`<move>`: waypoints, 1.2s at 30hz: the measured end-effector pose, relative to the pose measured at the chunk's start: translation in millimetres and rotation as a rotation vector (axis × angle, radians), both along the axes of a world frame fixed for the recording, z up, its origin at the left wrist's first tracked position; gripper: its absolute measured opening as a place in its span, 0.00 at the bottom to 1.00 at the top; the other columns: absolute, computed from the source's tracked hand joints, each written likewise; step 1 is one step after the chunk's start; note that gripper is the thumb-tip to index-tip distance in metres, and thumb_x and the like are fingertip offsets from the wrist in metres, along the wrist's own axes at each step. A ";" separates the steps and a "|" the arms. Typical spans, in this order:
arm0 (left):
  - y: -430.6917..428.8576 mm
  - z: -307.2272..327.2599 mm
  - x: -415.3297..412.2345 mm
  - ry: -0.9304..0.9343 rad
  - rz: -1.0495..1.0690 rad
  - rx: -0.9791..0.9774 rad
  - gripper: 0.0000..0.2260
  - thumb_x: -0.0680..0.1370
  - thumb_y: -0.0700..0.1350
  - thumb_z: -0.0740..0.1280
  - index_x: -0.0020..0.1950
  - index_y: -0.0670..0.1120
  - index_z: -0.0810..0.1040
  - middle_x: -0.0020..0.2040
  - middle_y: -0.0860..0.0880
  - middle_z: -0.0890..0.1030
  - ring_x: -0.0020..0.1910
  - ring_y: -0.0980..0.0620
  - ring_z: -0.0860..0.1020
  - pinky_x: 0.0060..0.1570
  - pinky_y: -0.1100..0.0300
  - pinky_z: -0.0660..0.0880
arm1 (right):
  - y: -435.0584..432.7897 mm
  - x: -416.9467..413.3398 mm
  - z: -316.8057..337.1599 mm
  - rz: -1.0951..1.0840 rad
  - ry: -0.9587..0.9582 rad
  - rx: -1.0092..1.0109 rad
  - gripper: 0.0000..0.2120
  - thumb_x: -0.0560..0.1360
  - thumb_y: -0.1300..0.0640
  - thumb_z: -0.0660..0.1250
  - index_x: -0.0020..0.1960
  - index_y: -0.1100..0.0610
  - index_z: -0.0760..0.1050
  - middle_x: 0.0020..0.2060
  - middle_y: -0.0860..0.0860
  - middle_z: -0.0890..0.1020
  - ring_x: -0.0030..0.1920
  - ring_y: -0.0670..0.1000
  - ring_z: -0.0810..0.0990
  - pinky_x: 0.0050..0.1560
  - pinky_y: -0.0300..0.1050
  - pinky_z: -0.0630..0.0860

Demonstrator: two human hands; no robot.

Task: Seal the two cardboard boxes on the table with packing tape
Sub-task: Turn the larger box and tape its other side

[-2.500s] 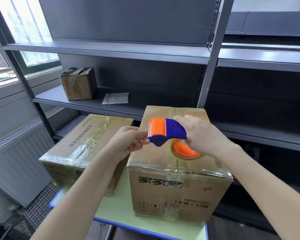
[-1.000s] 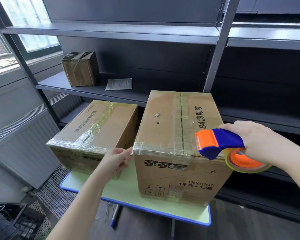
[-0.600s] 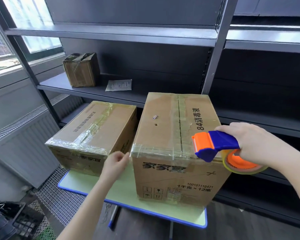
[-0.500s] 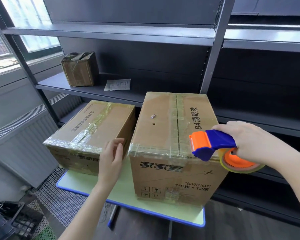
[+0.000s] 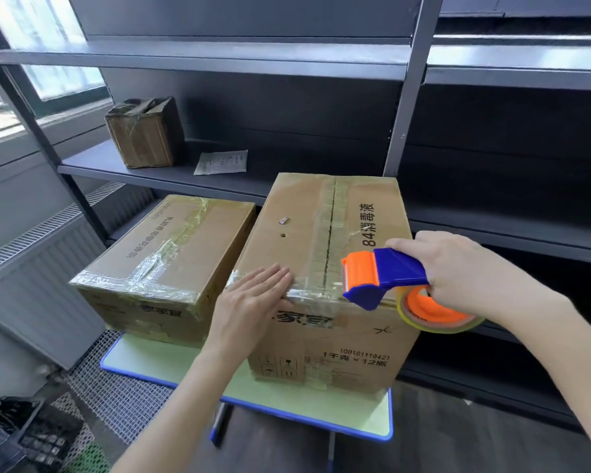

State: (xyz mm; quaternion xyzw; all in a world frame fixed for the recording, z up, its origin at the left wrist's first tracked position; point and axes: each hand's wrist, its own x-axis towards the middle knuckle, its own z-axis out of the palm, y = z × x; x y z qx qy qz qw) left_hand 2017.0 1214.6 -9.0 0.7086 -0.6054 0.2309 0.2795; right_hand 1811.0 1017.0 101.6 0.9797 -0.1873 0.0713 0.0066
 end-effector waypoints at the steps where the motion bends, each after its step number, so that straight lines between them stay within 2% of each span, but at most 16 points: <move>1: -0.4 1.3 6.0 0.049 0.002 0.014 0.14 0.73 0.42 0.71 0.58 0.42 0.81 0.57 0.48 0.81 0.59 0.50 0.77 0.61 0.50 0.74 | 2.3 5.2 -1.7 0.005 -0.009 -0.013 0.31 0.73 0.59 0.62 0.73 0.45 0.58 0.47 0.45 0.68 0.53 0.51 0.71 0.50 0.42 0.68; 4: -1.1 5.2 21.8 0.203 -0.018 0.040 0.16 0.71 0.41 0.73 0.58 0.41 0.80 0.58 0.48 0.80 0.61 0.49 0.76 0.63 0.53 0.71 | 4.2 18.1 -4.8 -0.006 -0.023 -0.019 0.31 0.73 0.57 0.65 0.72 0.45 0.57 0.52 0.48 0.72 0.54 0.52 0.71 0.51 0.44 0.71; 8: -1.6 5.6 22.9 0.237 -0.053 0.051 0.16 0.75 0.50 0.66 0.57 0.41 0.81 0.58 0.48 0.80 0.61 0.50 0.76 0.64 0.56 0.69 | 0.9 24.3 -5.1 -0.020 0.003 0.056 0.35 0.72 0.55 0.69 0.73 0.44 0.56 0.55 0.47 0.72 0.56 0.51 0.70 0.47 0.42 0.69; 10: 0.6 3.4 26.3 0.256 -0.043 0.031 0.15 0.74 0.47 0.68 0.58 0.41 0.80 0.58 0.48 0.79 0.62 0.50 0.76 0.64 0.55 0.69 | -7.1 15.2 -1.3 -0.017 -0.006 0.044 0.32 0.72 0.58 0.66 0.71 0.43 0.59 0.49 0.46 0.70 0.54 0.51 0.71 0.44 0.41 0.65; 12: 4.0 3.1 32.8 0.319 0.009 0.020 0.16 0.72 0.39 0.72 0.59 0.40 0.79 0.59 0.48 0.79 0.62 0.50 0.75 0.65 0.51 0.69 | -22.0 -4.1 5.8 -0.031 -0.012 0.009 0.30 0.71 0.61 0.63 0.68 0.41 0.63 0.42 0.44 0.69 0.48 0.51 0.72 0.39 0.40 0.63; 14: 4.4 6.1 35.0 0.354 0.039 0.056 0.18 0.70 0.37 0.73 0.60 0.41 0.78 0.60 0.48 0.78 0.63 0.49 0.75 0.65 0.48 0.70 | -35.5 -24.0 12.0 -0.077 0.003 0.023 0.31 0.69 0.62 0.66 0.67 0.40 0.63 0.40 0.43 0.67 0.44 0.49 0.70 0.38 0.39 0.63; 17: -3.8 11.5 23.5 0.264 0.067 0.137 0.20 0.70 0.41 0.75 0.61 0.42 0.78 0.60 0.48 0.78 0.64 0.51 0.74 0.66 0.49 0.69 | -38.6 -39.0 6.6 -0.083 0.046 -0.047 0.32 0.69 0.59 0.67 0.68 0.40 0.61 0.40 0.42 0.65 0.45 0.47 0.68 0.42 0.39 0.64; 20: -18.6 20.0 0.2 0.105 0.127 0.165 0.24 0.68 0.50 0.76 0.59 0.40 0.79 0.59 0.45 0.79 0.62 0.49 0.74 0.65 0.47 0.66 | -40.5 -45.1 -1.6 -0.106 0.019 0.042 0.33 0.69 0.59 0.68 0.69 0.41 0.61 0.44 0.43 0.68 0.47 0.47 0.68 0.42 0.39 0.62; 22: -35.7 24.1 -23.5 -0.046 0.087 0.214 0.29 0.66 0.54 0.77 0.60 0.38 0.78 0.59 0.43 0.78 0.61 0.49 0.75 0.63 0.45 0.65 | -44.6 -48.3 -3.1 -0.116 0.010 0.051 0.33 0.69 0.59 0.69 0.69 0.43 0.61 0.45 0.44 0.67 0.47 0.47 0.68 0.42 0.38 0.62; 24: -57.1 24.3 -50.3 -0.110 0.016 0.223 0.29 0.66 0.53 0.77 0.61 0.37 0.78 0.60 0.42 0.79 0.60 0.47 0.77 0.62 0.48 0.69 | -46.8 -49.7 -2.4 -0.118 0.015 0.045 0.34 0.68 0.58 0.71 0.69 0.43 0.61 0.45 0.43 0.67 0.48 0.47 0.67 0.43 0.39 0.64; 29: -89.7 17.4 -86.1 -0.021 -0.013 0.166 0.23 0.66 0.47 0.78 0.57 0.37 0.81 0.57 0.42 0.81 0.57 0.47 0.79 0.54 0.51 0.78 | -49.3 -50.3 -4.8 -0.101 0.034 0.063 0.35 0.68 0.57 0.72 0.69 0.43 0.59 0.46 0.43 0.66 0.48 0.46 0.66 0.46 0.39 0.67; 36: -83.1 7.7 -78.6 -0.002 -0.063 0.120 0.19 0.74 0.49 0.70 0.59 0.38 0.79 0.58 0.44 0.80 0.60 0.47 0.78 0.59 0.50 0.75 | -52.2 -58.5 -18.1 -0.091 0.055 0.089 0.33 0.72 0.58 0.66 0.71 0.41 0.57 0.47 0.44 0.68 0.50 0.48 0.70 0.48 0.41 0.69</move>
